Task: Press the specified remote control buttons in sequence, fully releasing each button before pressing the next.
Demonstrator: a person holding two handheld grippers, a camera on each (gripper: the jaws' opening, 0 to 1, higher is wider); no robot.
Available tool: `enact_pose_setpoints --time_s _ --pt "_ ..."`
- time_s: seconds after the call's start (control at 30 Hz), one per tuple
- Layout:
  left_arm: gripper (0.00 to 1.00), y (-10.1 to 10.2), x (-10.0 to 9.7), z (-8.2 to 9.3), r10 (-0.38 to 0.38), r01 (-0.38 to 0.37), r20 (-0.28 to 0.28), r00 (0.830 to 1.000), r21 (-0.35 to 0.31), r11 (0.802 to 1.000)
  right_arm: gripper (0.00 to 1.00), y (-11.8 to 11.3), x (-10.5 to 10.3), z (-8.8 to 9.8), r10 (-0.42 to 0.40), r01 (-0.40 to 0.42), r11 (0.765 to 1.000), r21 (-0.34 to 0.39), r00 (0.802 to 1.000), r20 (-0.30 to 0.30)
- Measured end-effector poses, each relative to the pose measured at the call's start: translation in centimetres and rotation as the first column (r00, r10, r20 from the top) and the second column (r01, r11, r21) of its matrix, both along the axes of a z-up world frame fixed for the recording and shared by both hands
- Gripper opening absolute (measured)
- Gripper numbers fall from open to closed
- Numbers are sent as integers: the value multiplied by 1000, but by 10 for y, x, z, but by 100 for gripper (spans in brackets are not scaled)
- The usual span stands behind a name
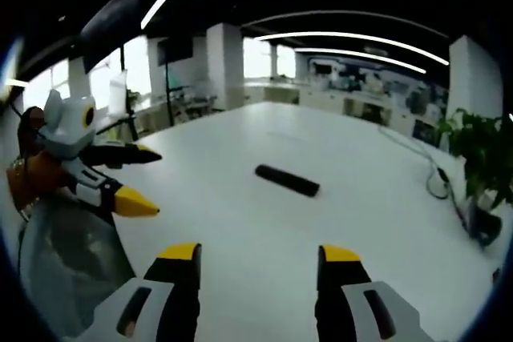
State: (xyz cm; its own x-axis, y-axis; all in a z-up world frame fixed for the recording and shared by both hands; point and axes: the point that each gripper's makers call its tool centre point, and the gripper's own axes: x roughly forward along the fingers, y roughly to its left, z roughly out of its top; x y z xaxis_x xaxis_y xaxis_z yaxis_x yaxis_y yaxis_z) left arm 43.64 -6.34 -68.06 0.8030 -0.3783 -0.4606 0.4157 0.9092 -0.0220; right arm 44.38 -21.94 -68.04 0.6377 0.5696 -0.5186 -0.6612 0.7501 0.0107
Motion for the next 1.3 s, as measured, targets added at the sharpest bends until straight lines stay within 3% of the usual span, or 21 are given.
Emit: enact_pose_setpoints --time_s 0.5,1.3 --pt "85 1 2 -2 -6 6 -14 1000 -30 1000 55 -5 3 1 -24 24 1000 3 1000 15" --pt "84 1 -2 -7 -8 8 -2 1000 -7 1000 54 1 -1 -3 -3 4 1000 -3 1000 22"
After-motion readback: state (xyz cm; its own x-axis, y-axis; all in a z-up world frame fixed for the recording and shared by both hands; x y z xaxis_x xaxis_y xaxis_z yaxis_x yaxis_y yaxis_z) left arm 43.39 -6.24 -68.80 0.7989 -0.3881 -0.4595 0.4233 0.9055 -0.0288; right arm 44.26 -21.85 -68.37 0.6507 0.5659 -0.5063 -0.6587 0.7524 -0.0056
